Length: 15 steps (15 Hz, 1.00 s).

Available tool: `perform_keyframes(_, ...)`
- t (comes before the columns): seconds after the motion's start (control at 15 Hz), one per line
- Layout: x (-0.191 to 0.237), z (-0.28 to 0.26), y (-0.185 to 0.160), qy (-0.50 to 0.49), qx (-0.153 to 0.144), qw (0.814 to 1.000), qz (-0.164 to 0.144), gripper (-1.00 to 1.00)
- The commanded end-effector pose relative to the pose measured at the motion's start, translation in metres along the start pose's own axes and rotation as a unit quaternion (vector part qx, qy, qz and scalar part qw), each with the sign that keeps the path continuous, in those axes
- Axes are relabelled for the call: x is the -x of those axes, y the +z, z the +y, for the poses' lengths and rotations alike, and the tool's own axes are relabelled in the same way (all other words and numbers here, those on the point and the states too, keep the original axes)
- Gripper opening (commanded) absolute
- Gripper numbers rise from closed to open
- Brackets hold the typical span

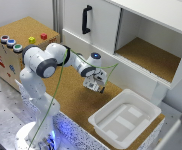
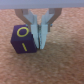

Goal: Slide the purple block to the left

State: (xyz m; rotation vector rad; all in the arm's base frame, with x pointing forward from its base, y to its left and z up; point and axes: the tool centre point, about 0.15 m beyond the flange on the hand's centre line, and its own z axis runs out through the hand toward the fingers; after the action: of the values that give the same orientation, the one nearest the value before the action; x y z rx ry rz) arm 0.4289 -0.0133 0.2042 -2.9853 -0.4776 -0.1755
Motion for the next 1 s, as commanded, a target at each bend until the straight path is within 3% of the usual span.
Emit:
perform_keyframes(0.0, 0.008, -0.057, -0.01, -0.042, -0.049, 0.998, 0.004, -1.0)
perform_keyframes(0.2, 0.014, -0.083, -0.008, -0.054, -0.056, 0.997, -0.006, -1.0)
perform_keyframes(0.4, 0.025, -0.104, -0.005, -0.07, -0.042, 0.996, -0.021, -1.0)
perform_keyframes(0.53, 0.032, -0.116, -0.012, -0.08, -0.025, 0.996, -0.011, -1.0)
perform_keyframes(0.87, 0.032, -0.088, -0.054, 0.002, 0.006, 1.0, -0.003, -1.0)
perform_keyframes(0.93, 0.034, -0.089, -0.058, 0.008, 0.012, 1.0, -0.025, 1.0)
